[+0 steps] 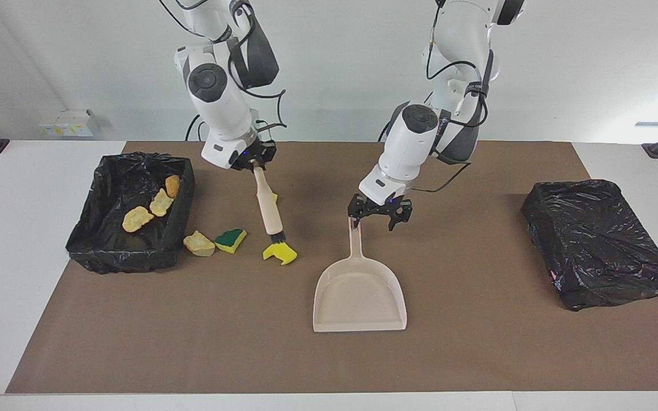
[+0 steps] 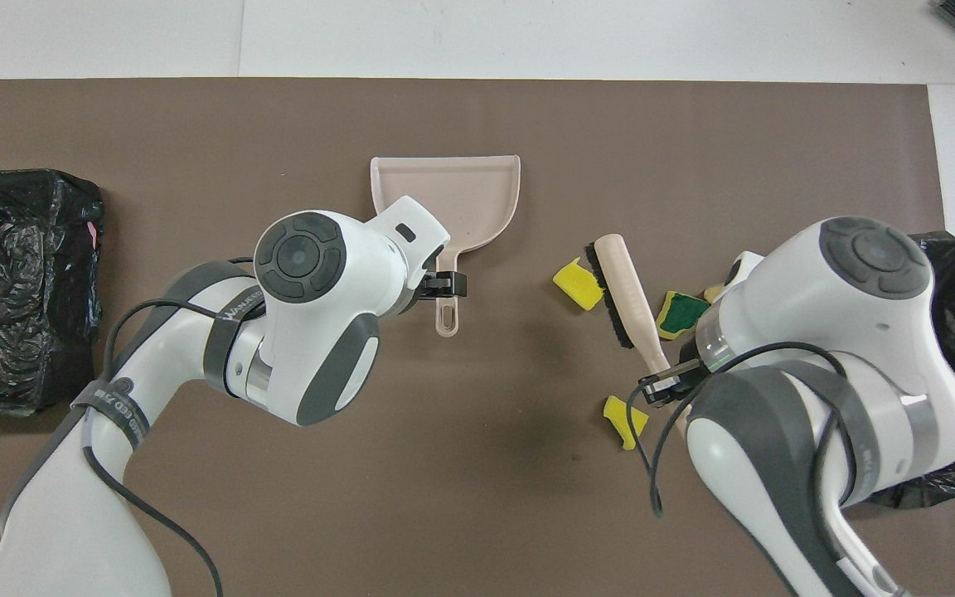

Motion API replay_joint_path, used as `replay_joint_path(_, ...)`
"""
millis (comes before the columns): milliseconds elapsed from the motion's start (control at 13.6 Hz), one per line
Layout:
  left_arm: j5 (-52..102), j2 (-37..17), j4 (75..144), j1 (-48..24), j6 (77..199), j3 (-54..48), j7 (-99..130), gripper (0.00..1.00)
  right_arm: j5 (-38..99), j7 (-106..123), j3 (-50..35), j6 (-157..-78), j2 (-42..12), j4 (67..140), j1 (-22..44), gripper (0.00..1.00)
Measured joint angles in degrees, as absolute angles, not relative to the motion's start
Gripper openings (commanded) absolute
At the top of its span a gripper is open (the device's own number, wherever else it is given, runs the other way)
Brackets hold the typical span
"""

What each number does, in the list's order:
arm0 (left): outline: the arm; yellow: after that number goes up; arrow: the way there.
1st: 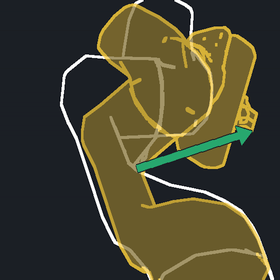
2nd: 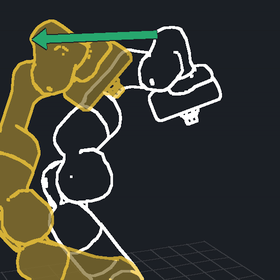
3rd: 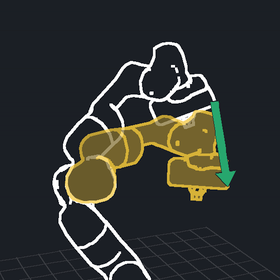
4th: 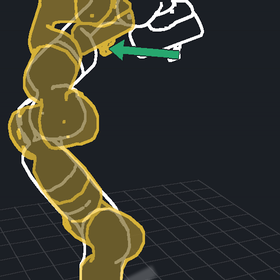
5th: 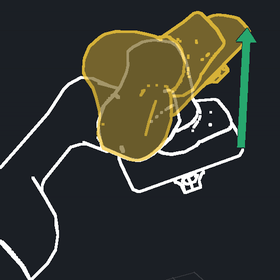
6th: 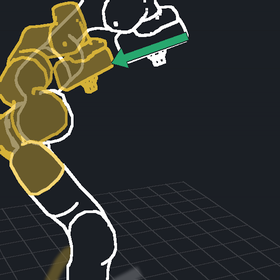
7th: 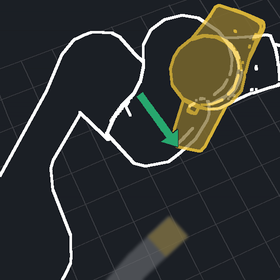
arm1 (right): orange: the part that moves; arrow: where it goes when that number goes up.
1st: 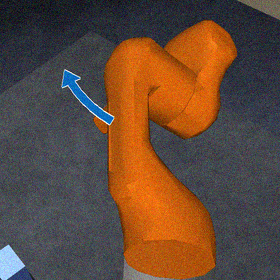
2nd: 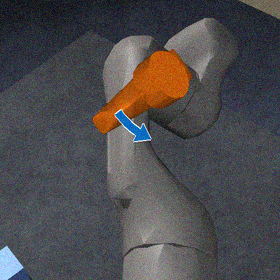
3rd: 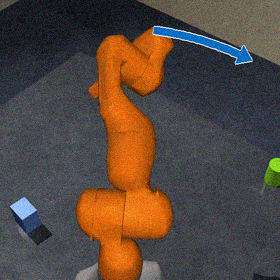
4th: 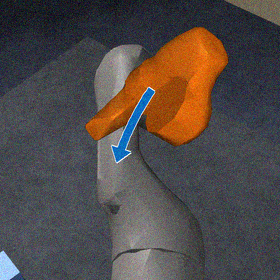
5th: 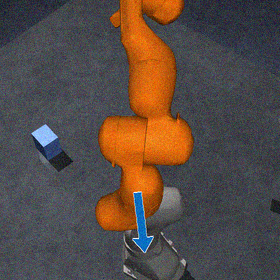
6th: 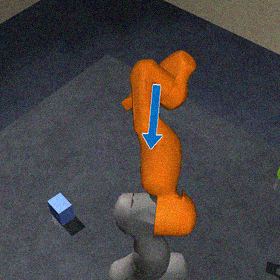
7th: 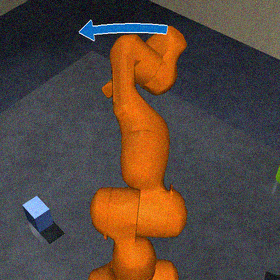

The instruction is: Sweep and dump trash in bin

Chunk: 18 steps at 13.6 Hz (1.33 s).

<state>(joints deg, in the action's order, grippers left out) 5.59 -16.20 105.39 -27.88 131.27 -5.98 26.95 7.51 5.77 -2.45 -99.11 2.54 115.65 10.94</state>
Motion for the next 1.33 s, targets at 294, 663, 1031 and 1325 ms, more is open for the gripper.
replay_joint_path(294, 0.3, -20.4, 104.1, -31.5, 132.8, -5.9, 33.5, 1.00, 6.6, 17.4, -2.4, -99.5, 1.8, 115.6, 2.4, 0.00)
replay_joint_path(663, -3.9, -24.4, 97.5, -33.1, 131.5, -5.0, 37.8, 0.77, 6.3, 20.4, -2.8, -101.3, 1.4, 115.6, -0.3, 0.00)
replay_joint_path(1031, -3.9, -24.7, 97.3, -33.0, 130.6, -4.8, 37.8, 0.69, 6.2, 20.4, -2.9, -101.3, 1.3, 115.6, -0.3, 0.00)
replay_joint_path(1325, -3.9, -24.9, 97.3, -33.1, 129.5, -4.9, 37.9, 0.00, 6.1, 20.4, -2.9, -101.3, 1.3, 115.6, -0.3, 0.00)
